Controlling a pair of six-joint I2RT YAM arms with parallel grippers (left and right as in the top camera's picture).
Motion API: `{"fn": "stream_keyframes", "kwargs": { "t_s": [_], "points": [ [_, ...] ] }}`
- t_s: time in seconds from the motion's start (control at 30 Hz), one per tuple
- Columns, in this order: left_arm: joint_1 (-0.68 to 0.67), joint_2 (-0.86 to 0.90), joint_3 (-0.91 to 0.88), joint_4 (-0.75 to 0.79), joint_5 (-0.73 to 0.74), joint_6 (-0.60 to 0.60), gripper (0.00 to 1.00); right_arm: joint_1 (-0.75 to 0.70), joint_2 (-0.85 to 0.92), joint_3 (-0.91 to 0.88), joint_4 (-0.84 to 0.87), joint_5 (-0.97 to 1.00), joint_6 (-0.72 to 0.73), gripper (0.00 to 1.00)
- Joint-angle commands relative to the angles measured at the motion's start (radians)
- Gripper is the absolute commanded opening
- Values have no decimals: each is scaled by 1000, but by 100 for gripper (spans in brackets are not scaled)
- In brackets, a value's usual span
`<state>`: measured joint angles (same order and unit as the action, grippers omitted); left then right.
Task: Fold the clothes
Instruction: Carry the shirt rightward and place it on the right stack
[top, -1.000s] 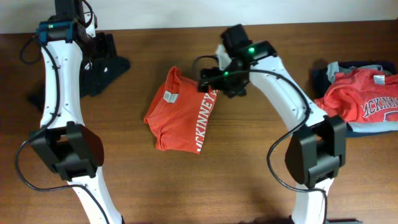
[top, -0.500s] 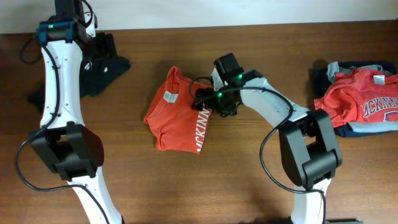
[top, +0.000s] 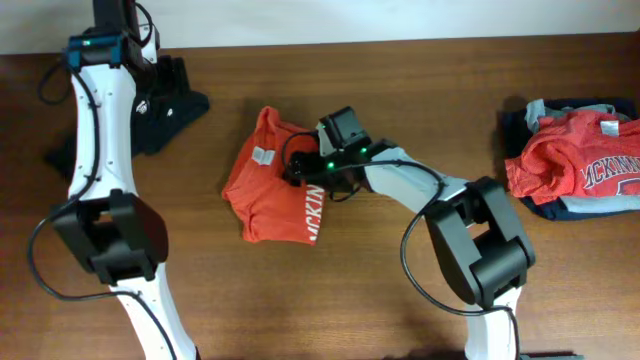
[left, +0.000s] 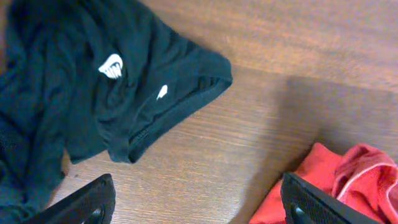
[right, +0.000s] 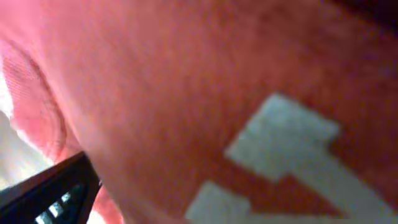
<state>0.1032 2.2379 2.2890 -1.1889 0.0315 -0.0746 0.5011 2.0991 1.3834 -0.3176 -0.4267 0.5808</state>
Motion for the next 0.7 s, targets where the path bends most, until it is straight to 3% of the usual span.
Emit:
{"fn": "stream_keyframes", "kwargs": {
  "t_s": [0.0,0.07,0.1,0.17,0.3,0.67],
  "points": [
    [2,45,2,-8,17,12,85,19,23,-12,35,43,53,92],
    [2,47,2,-7,17,12,85,19,23,-12,56,47,53,75],
    [2,47,2,-4,17,12,85,15,23,-12,74,47,53,51],
    [2,47,2,-3,17,12,85,8,23,-12,93,47,53,29],
    [2,47,2,-5,17,12,85,-16,22,-11,123,43,52,4],
    [2,47,2,-4,17,12,85,-185,-100,13,119,-63,23,4]
  ]
}}
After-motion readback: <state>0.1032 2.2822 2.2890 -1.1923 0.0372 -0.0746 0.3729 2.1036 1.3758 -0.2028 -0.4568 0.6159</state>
